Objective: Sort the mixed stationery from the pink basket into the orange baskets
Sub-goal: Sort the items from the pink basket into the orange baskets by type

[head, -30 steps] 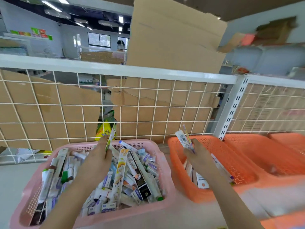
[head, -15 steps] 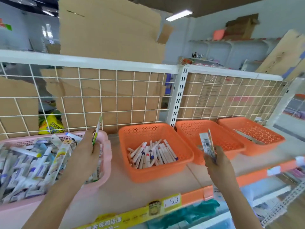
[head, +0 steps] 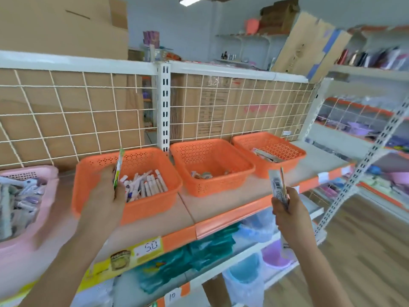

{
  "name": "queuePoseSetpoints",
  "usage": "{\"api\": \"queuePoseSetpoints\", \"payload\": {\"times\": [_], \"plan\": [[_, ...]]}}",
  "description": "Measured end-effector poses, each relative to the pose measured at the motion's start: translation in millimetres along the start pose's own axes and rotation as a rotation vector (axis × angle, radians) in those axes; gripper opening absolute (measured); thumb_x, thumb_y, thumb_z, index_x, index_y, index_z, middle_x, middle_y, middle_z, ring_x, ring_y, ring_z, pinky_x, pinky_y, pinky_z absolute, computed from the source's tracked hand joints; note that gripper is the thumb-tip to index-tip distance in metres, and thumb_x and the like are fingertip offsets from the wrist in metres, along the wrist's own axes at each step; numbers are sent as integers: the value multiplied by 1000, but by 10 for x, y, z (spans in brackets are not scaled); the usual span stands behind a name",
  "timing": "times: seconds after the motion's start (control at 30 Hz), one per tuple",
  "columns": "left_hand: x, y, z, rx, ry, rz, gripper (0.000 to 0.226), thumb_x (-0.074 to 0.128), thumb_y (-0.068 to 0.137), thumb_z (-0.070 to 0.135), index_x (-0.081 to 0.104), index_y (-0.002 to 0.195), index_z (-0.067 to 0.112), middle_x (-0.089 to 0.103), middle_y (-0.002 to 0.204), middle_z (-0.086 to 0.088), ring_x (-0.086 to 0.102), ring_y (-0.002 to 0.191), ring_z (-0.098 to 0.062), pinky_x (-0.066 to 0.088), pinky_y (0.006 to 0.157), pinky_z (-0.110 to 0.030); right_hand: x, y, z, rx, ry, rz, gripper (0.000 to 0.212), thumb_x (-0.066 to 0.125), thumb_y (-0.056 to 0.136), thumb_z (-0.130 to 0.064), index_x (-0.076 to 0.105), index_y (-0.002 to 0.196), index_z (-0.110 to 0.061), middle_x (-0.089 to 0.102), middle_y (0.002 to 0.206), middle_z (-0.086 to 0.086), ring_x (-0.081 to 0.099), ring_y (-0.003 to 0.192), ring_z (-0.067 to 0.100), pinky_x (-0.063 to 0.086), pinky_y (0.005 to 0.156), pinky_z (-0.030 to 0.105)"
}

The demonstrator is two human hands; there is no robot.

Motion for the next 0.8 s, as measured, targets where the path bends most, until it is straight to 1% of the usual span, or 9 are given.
{"api": "queuePoseSetpoints", "payload": {"times": [0.1, 0.17, 0.27, 0.37, 0.43, 0.5, 0.53, 0.67, 0.8], "plan": [[241, 97, 96, 21, -38, -65, 30, 43, 95, 6, 43, 126, 5, 48, 66, -8, 47, 61, -29, 30, 59, -37, -168, 82, 136, 23, -2, 61, 8, 50, 94, -13, 43, 97, -15, 59, 71, 13, 53, 65, 33, 42, 62, 40], [386, 167, 193, 63, -42, -79, 32, 42, 96, 8, 42, 128, 8, 50, 67, -10, 50, 61, -31, 31, 54, -36, -254, 139, 201, 35, 4, 108, 8, 49, 94, -13, 41, 93, -15, 58, 71, 12, 51, 63, 32, 41, 62, 39], [625, 311, 341, 96, -77, -110, 27, 42, 97, 9, 42, 124, 8, 45, 62, -4, 44, 53, -18, 25, 48, -30, -338, 282, 275, 49, 2, 164, 16, 48, 94, -12, 39, 85, -23, 56, 68, 9, 49, 60, 30, 41, 61, 38], [909, 533, 477, 111, -136, -132, 31, 42, 96, 8, 42, 127, 8, 42, 58, -3, 41, 51, -18, 24, 47, -31, -399, 497, 330, 80, -25, 219, 9, 48, 93, -12, 42, 95, -18, 58, 68, 14, 53, 61, 34, 44, 61, 40], [1097, 689, 581, 131, -143, -155, 33, 42, 96, 8, 41, 129, 7, 45, 61, -6, 43, 53, -19, 25, 48, -32, -432, 662, 359, 92, -34, 255, 8, 48, 93, -12, 42, 94, -18, 58, 70, 16, 53, 62, 34, 45, 62, 42], [1287, 825, 687, 168, -153, -185, 28, 42, 97, 10, 42, 124, 4, 46, 62, -12, 42, 51, -20, 25, 48, -32, -455, 818, 395, 109, -63, 280, 6, 48, 93, -12, 43, 94, -16, 58, 72, 15, 53, 66, 35, 43, 63, 41], [1382, 877, 739, 187, -156, -208, 25, 42, 97, 11, 42, 122, 4, 44, 60, -12, 41, 48, -20, 25, 47, -32, -462, 893, 432, 113, -88, 292, 5, 48, 93, -13, 44, 96, -14, 59, 73, 15, 55, 69, 35, 40, 63, 40], [1791, 1058, 882, 241, -138, -285, 30, 40, 98, 18, 39, 128, 11, 36, 51, 1, 34, 38, -13, 23, 43, -27, -470, 1149, 572, 119, -183, 315, 16, 46, 94, -14, 45, 108, -7, 60, 84, 17, 55, 79, 39, 38, 64, 41], [2117, 1151, 1116, 258, -148, -355, 35, 38, 99, 22, 37, 133, 13, 40, 57, 2, 37, 44, -12, 22, 44, -28, -450, 1448, 730, 165, -197, 316, 18, 45, 92, -9, 45, 110, -8, 59, 84, 19, 54, 78, 39, 39, 66, 42]]}}
Point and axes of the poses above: each hand's wrist, its own y-axis towards the middle knuckle, its own x-axis out of the palm, z = x × y, the point moved 1 cm from there along y, towards the middle knuckle
